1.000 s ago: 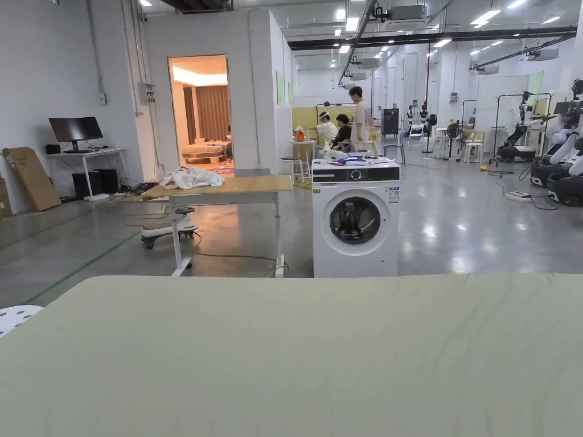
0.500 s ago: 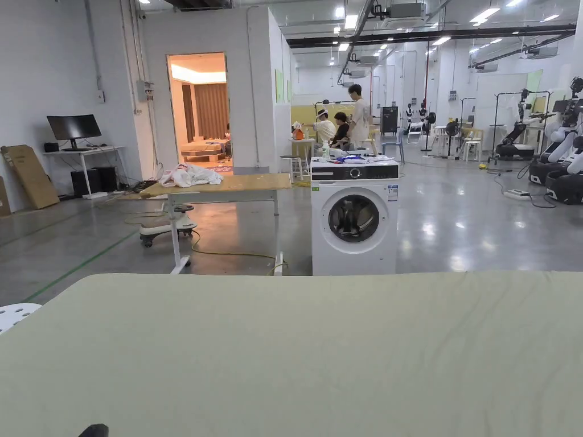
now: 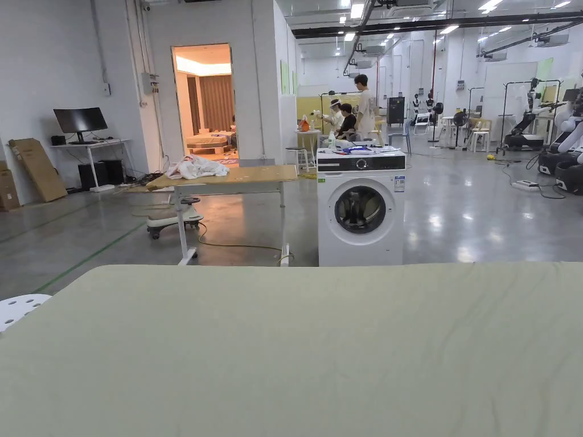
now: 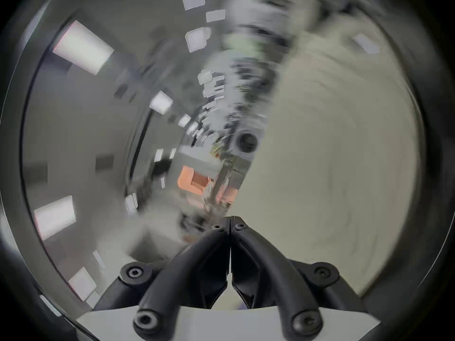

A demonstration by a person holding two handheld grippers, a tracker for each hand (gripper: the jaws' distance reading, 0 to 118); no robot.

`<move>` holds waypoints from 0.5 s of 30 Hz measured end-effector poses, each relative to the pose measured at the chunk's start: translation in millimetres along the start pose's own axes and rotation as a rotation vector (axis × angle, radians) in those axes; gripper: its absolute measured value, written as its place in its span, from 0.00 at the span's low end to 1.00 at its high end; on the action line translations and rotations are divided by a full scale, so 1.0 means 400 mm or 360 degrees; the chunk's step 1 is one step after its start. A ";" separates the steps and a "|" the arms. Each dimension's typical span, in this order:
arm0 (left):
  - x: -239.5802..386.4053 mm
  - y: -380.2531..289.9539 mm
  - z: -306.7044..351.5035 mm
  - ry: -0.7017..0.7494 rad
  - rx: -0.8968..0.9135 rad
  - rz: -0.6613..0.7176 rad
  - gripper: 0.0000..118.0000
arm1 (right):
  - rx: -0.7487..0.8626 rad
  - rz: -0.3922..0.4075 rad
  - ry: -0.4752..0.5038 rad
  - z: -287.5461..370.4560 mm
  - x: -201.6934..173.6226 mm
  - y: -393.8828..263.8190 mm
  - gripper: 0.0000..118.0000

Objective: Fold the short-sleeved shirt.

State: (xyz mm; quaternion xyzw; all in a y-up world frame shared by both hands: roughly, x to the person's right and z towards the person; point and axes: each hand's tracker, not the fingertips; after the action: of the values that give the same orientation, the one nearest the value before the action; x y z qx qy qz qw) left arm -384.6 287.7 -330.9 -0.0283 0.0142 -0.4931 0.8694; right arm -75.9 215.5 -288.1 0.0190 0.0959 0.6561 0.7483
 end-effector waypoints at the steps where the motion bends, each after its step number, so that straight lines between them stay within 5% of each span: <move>1: -0.066 -0.012 -0.004 0.0036 -0.0020 0.0431 0.00 | -0.0081 -0.0423 0.0012 -0.016 0.053 0.073 0.00; 4: -0.192 -0.101 -0.014 -0.0008 0.0078 0.1295 0.00 | -0.0144 -0.1501 -0.0060 -0.039 0.173 -0.011 0.00; 7: -0.209 -0.156 -0.012 -0.0100 0.0227 0.1747 0.00 | -0.0111 -0.2431 -0.0031 -0.040 0.184 -0.105 0.00; 8: -0.201 -0.167 -0.013 -0.0117 0.0232 0.1862 0.00 | -0.0108 -0.2647 -0.0015 -0.041 0.173 -0.129 0.00; 10: -0.196 -0.175 -0.012 -0.0103 0.0202 0.1891 0.00 | -0.0144 -0.2786 -0.0026 -0.042 0.159 -0.152 0.00; 15: -0.181 -0.152 -0.006 -0.0084 0.0213 0.1808 0.00 | -0.0155 -0.2548 -0.0064 -0.030 0.154 -0.141 0.00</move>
State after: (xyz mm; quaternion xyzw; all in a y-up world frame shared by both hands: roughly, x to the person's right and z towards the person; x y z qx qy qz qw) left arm -474.1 318.6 -329.8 0.0267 -0.0258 0.0527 0.9979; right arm -15.4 267.2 -316.0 -0.0766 0.0382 -0.0767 0.9934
